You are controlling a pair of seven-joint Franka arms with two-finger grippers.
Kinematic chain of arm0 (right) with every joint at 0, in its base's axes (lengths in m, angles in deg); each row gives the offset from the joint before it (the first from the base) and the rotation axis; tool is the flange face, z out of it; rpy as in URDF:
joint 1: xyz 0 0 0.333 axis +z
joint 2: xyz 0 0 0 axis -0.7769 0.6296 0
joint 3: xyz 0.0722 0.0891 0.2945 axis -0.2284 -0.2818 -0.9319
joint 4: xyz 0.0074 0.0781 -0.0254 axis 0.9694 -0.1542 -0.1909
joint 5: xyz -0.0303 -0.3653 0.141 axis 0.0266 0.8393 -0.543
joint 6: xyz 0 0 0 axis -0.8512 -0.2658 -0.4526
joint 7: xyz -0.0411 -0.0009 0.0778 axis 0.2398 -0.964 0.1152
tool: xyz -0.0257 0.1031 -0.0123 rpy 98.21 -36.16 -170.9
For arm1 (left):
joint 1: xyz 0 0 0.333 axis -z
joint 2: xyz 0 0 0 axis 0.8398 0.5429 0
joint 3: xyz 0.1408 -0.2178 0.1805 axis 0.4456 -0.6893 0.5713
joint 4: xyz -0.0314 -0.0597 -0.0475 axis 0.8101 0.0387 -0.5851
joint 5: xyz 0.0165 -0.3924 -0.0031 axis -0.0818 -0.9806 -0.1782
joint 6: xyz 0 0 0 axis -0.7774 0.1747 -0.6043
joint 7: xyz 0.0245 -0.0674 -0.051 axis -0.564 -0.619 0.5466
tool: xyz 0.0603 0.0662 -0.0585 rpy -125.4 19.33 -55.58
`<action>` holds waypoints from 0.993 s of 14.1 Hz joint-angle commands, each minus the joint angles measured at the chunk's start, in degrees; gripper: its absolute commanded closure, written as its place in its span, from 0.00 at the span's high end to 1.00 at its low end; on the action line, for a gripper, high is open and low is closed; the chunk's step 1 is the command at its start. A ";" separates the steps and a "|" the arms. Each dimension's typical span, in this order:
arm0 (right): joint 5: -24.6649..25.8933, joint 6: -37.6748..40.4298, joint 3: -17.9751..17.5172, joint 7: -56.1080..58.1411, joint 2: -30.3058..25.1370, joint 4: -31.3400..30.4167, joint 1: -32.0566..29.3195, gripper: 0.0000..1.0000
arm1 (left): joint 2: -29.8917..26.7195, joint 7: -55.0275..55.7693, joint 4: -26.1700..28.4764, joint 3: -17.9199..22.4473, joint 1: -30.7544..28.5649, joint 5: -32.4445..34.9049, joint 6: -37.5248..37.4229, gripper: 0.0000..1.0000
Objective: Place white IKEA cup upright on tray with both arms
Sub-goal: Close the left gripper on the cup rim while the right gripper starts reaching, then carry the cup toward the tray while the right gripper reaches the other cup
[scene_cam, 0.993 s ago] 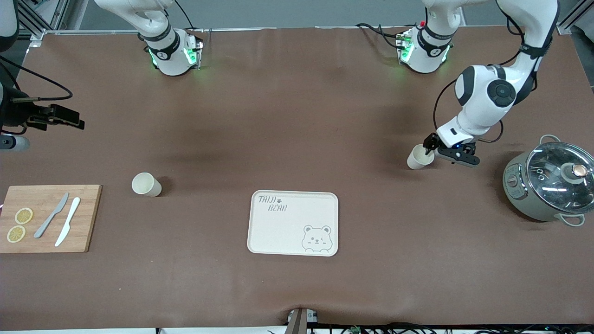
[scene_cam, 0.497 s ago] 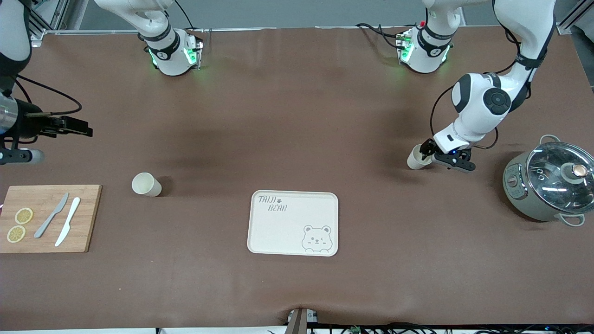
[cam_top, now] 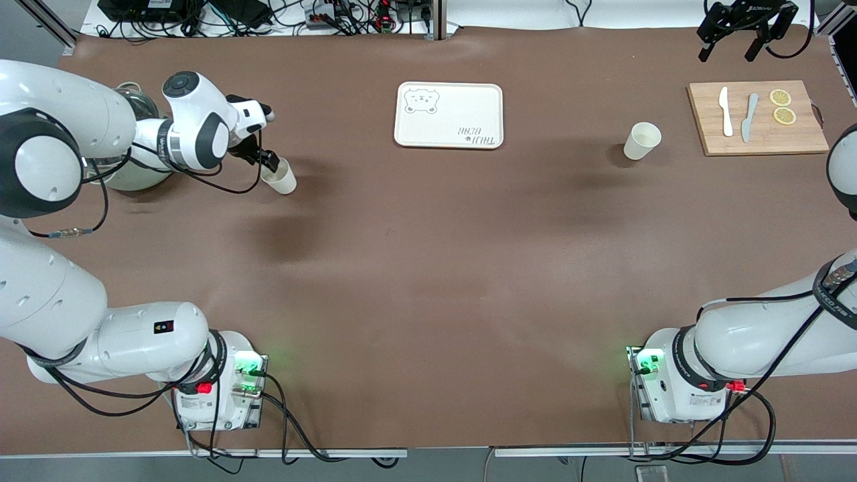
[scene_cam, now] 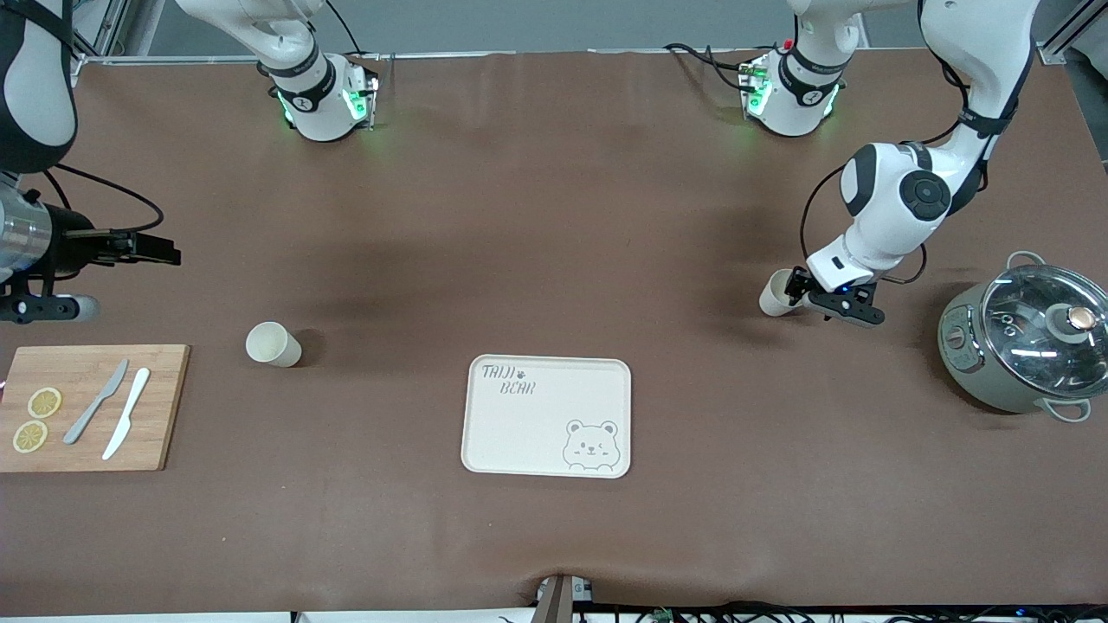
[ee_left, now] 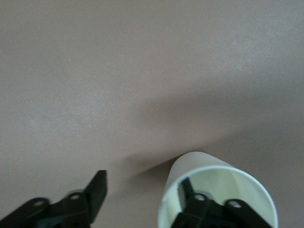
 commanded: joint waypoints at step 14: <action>-1.04 -3.17 -0.92 -1.31 4.29 -1.85 -2.78 1.00 | -1.01 4.04 -1.61 -2.23 -0.30 -0.50 0.76 0.00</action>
